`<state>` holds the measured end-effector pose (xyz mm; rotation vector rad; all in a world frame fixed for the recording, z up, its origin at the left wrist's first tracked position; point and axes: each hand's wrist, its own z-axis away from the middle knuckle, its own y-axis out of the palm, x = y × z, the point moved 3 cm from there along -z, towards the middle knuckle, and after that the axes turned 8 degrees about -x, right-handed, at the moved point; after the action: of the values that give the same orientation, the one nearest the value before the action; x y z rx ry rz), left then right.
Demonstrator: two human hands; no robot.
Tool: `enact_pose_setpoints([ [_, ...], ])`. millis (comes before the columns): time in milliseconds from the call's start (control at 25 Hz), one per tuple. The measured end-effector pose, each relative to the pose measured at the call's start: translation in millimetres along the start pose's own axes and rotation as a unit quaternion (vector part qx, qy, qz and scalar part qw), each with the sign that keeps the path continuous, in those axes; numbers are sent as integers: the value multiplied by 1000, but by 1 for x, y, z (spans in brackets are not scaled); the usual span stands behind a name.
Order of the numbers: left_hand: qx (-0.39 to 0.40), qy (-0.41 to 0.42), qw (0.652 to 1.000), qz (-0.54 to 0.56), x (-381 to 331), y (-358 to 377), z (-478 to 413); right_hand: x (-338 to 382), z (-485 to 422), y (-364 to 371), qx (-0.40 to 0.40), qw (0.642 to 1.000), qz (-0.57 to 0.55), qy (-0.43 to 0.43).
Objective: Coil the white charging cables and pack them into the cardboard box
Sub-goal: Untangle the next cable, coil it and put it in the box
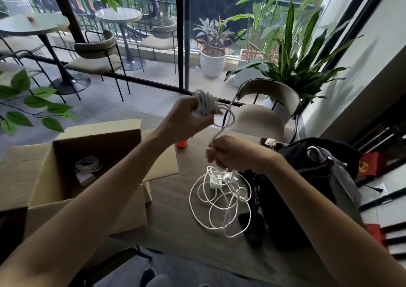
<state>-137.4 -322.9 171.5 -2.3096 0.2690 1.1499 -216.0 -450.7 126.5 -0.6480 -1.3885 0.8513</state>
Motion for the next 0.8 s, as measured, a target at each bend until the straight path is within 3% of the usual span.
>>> enact_pose_setpoints([
  [80,99,19,995,16,-6,-3,1,-5,-4,-12,-56,998,-22,-7],
  [160,142,-41,982,117,-7,-9,2,-17,-7,-30,-142,982,-127,12],
  [240,130,-115,950,259,-8,-11,7,-29,-9,-47,-218,952,-213,31],
  [320,101,-154,903,389,-9,-11,10,-38,-12,-54,-255,950,-175,51],
  [400,98,-147,870,460,-13,-10,10,-44,-14,-51,-234,962,-118,80],
  [480,108,-127,892,421,-16,-12,6,-45,-11,-41,-160,975,-126,92],
  [600,105,-172,932,302,0,-11,6,-35,0,-32,-74,973,-218,-13],
  [680,77,-261,919,284,14,-6,10,-26,8,-37,-95,940,-314,-90],
  [800,59,-329,897,291,24,4,16,-20,13,-40,-179,903,-374,-111],
])
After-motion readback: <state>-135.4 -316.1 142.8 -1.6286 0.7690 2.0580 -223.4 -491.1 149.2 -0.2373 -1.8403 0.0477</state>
